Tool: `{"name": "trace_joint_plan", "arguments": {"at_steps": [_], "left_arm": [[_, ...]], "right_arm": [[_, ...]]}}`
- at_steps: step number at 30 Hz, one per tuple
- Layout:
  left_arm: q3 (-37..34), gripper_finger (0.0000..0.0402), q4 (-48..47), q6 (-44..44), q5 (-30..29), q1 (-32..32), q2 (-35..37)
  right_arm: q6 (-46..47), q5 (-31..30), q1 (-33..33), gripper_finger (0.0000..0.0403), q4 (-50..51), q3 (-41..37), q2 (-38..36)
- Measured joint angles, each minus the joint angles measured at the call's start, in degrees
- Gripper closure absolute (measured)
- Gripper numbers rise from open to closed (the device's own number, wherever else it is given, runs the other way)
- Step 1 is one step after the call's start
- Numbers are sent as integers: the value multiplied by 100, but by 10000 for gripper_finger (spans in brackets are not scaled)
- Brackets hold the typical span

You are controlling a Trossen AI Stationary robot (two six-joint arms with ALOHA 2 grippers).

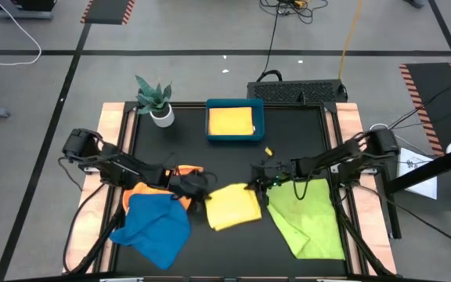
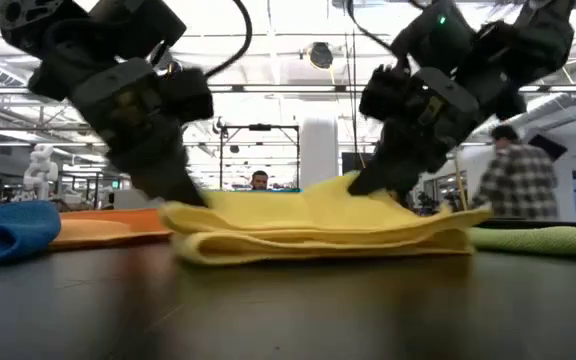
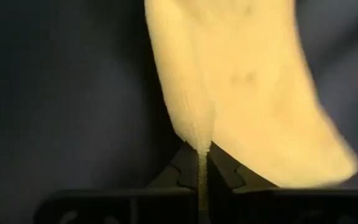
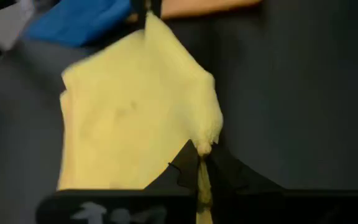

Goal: Fold microfiber towels
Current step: Put the folded yellow microfiber towel into the blue bin

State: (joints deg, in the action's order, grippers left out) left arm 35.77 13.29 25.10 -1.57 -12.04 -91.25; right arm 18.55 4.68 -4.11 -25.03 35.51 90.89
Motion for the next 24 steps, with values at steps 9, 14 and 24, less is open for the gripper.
{"name": "trace_joint_plan", "arguments": {"at_steps": [9, 14, 24], "left_arm": [[2, 398, 21, -1915, -789, 1253, 1180], [9, 398, 43, -2803, -767, 2208, 1537], [67, 398, 888, -3412, 239, 3624, 1162]], "right_arm": [[-795, -1371, 556, 401, 389, 1, -1163], [-1207, -1370, 1329, 402, 339, 6, -1379], [-1522, -591, 2846, 402, -103, 49, -1295]]}}
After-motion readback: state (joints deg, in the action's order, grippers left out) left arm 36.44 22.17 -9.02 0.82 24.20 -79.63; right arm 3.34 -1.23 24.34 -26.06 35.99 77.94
